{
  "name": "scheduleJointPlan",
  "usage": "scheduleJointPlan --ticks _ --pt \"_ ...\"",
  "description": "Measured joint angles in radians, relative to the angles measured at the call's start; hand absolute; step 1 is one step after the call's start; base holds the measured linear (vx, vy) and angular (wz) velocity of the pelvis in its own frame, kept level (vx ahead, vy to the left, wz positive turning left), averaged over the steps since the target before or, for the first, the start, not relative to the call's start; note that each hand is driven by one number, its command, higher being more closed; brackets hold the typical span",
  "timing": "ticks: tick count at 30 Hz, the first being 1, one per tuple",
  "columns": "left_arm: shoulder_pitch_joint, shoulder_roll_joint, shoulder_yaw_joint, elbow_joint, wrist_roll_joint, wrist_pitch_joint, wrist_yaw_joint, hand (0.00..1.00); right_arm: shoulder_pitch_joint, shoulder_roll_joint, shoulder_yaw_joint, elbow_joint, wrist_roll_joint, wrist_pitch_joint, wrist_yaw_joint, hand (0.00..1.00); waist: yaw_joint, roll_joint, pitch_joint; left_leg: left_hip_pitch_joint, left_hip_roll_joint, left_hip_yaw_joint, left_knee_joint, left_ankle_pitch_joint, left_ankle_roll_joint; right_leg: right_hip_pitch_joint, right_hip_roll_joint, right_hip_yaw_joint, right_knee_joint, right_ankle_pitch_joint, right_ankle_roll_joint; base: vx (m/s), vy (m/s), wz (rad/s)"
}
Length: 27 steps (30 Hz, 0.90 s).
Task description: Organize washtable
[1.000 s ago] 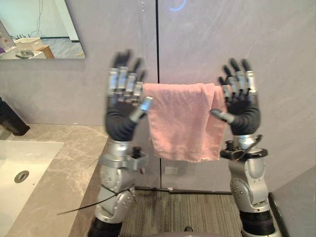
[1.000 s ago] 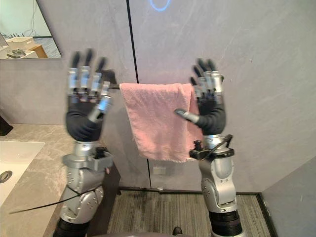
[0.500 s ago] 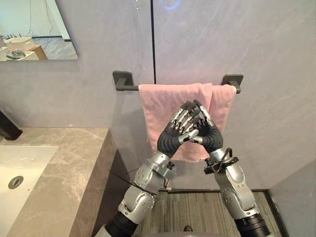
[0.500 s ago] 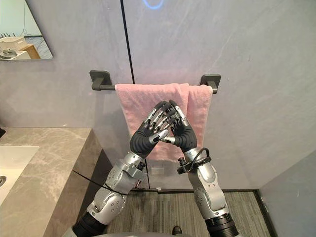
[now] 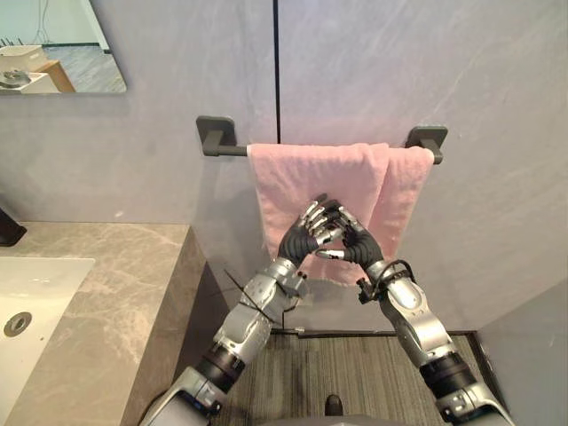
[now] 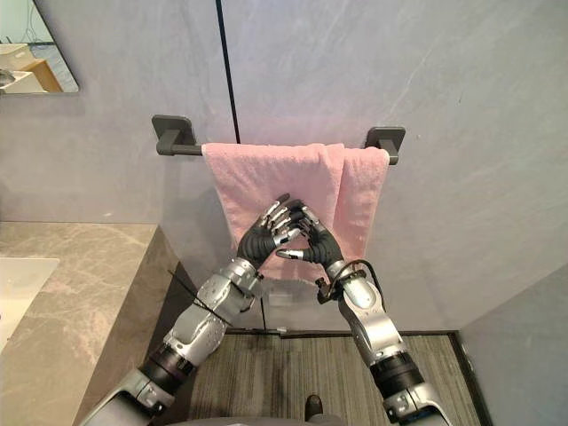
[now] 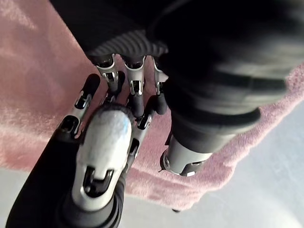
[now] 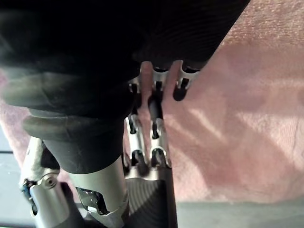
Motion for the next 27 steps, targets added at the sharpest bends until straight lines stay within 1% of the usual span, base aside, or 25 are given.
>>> scheduleJointPlan --ticks 4,5,8,9,11,13,17,22,27 --pt "-0.054 0.007 0.042 0.041 0.06 0.0 0.026 0.0 -0.021 0.002 -0.001 0.01 -0.047 0.0 -0.018 0.0 -0.002 -0.002 0.002 -0.017 -0.001 0.0 0.0 0.0 0.0 -0.017 0.0 0.0 0.0 0.001 0.0 0.0 0.0 0.0" --pt "-0.068 0.007 0.069 0.043 0.074 0.0 0.034 0.0 -0.029 0.002 -0.004 0.03 -0.065 0.0 -0.026 0.0 -0.003 -0.002 0.003 -0.018 -0.001 0.0 0.0 0.0 0.0 -0.018 0.0 -0.001 0.0 0.001 0.001 0.0 0.0 0.0" --pt "-0.106 0.01 0.116 0.064 0.099 -0.002 0.052 0.0 -0.03 0.004 -0.024 0.07 -0.077 0.001 -0.042 0.0 -0.004 -0.002 0.003 -0.018 -0.001 -0.001 0.0 0.0 0.001 -0.018 0.0 -0.003 0.0 0.002 0.001 0.0 0.0 0.0" --pt "-0.12 0.016 0.149 0.08 0.122 -0.004 0.068 0.0 -0.033 0.004 -0.07 0.072 -0.095 0.002 -0.056 0.0 -0.005 -0.004 0.005 -0.018 -0.002 -0.001 0.0 0.001 0.001 -0.018 -0.001 -0.004 0.0 0.003 0.002 -0.04 -0.016 0.01" --pt "-0.12 0.016 0.18 0.08 0.148 -0.005 0.077 0.0 -0.034 0.004 -0.121 0.072 -0.101 0.002 -0.075 0.0 -0.006 -0.009 0.01 -0.018 -0.004 -0.003 0.0 0.002 0.003 -0.017 -0.004 -0.004 0.0 0.005 0.003 -0.06 -0.013 0.02" --pt "-0.121 0.015 0.214 0.08 0.158 -0.006 0.091 0.0 -0.036 0.005 -0.156 0.072 -0.101 0.002 -0.089 0.0 -0.008 -0.012 0.022 -0.018 -0.006 -0.003 0.002 0.003 0.005 -0.017 -0.005 -0.004 0.0 0.008 0.001 -0.06 -0.009 0.0" --pt "-0.121 0.016 0.275 0.08 0.187 -0.007 0.096 0.0 -0.036 0.005 -0.224 0.072 -0.101 0.002 -0.108 0.0 -0.009 -0.011 0.032 -0.018 -0.007 -0.003 0.002 0.004 0.006 -0.017 -0.006 -0.003 0.0 0.011 0.0 -0.05 -0.011 0.0" --pt "-0.113 0.015 0.332 0.072 0.189 -0.009 0.114 0.0 -0.029 0.005 -0.298 0.066 -0.101 -0.001 -0.111 0.0 -0.012 -0.009 0.034 -0.018 -0.004 -0.003 0.005 0.004 0.006 -0.016 -0.004 -0.003 0.0 0.012 0.0 -0.01 -0.003 0.0" --pt "-0.034 0.014 0.41 0.024 0.227 -0.027 0.12 0.0 0.02 0.011 -0.359 0.029 -0.1 -0.008 -0.114 0.0 -0.021 -0.006 0.036 -0.018 -0.003 -0.004 0.004 0.004 0.006 -0.014 -0.004 -0.004 0.0 0.012 0.0 0.0 0.0 0.0"
